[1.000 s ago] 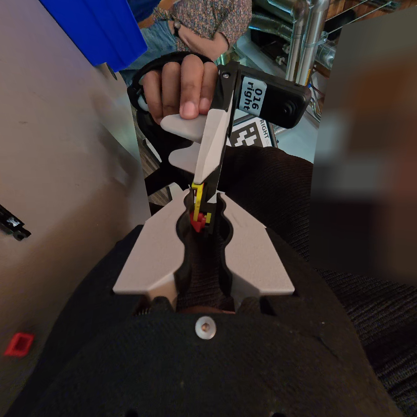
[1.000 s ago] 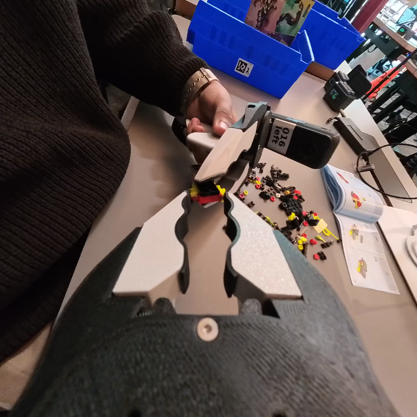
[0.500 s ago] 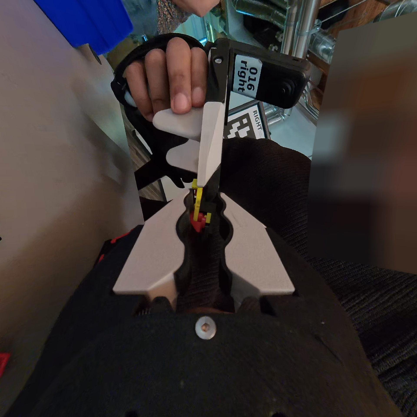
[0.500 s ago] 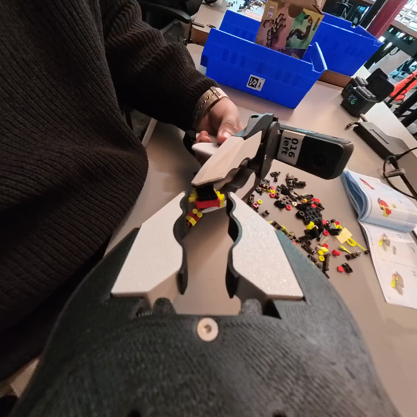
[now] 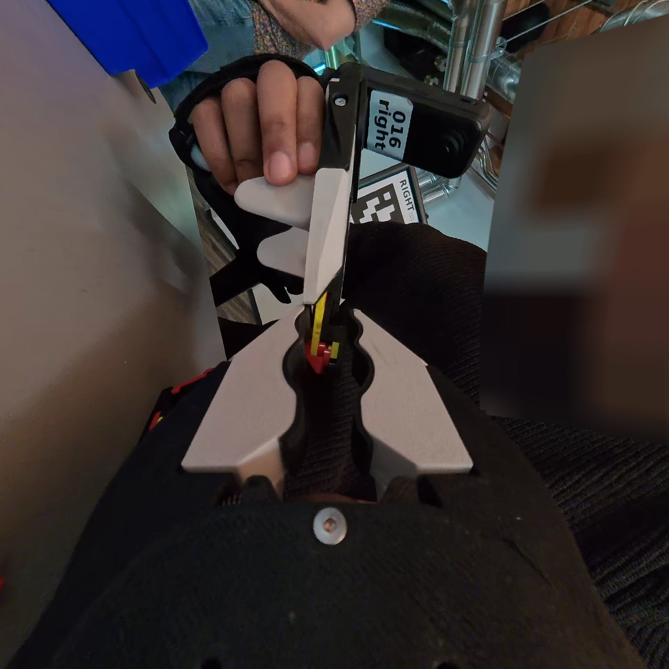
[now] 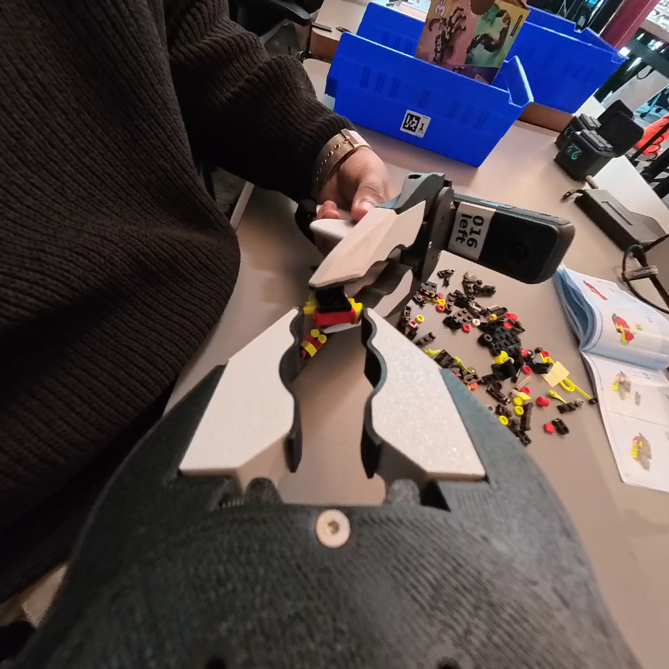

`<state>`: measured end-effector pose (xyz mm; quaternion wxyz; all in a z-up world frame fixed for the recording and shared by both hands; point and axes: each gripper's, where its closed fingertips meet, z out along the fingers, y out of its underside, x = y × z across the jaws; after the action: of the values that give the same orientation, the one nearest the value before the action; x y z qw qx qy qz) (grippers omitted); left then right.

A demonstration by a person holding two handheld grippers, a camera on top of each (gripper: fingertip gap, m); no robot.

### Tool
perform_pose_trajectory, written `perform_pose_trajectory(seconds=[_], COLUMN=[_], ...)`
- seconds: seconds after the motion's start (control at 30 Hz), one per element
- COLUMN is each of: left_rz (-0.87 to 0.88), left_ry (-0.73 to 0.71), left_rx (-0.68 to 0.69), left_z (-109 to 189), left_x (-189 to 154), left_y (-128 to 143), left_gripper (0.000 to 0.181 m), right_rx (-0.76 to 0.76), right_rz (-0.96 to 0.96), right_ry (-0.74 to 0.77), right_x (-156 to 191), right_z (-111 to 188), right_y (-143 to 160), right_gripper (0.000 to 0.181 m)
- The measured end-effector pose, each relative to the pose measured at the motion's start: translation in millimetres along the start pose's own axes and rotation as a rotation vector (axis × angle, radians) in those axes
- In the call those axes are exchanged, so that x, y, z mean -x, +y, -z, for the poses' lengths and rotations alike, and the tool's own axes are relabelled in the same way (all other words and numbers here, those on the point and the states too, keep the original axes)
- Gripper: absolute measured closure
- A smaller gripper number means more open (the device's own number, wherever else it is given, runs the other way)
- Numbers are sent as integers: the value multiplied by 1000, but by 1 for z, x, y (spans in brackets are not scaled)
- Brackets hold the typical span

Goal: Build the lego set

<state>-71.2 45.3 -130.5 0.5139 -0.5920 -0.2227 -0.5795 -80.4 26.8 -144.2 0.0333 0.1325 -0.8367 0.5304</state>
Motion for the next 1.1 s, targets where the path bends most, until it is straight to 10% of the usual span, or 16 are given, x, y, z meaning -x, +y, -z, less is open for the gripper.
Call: perform_pose_trajectory(seconds=[0.77, 1.1], left_rz=[22, -1], left_ry=[-21, -34], left_rx=[-18, -134], left_z=[3, 14], left_x=[5, 5], left_y=[-2, -22], left_gripper=[166, 166], right_rx=[95, -28], right_rz=[157, -51], right_ry=[79, 139], right_x=[-4, -28], right_z=[-3, 5], right_y=[7, 2], right_gripper=[153, 134])
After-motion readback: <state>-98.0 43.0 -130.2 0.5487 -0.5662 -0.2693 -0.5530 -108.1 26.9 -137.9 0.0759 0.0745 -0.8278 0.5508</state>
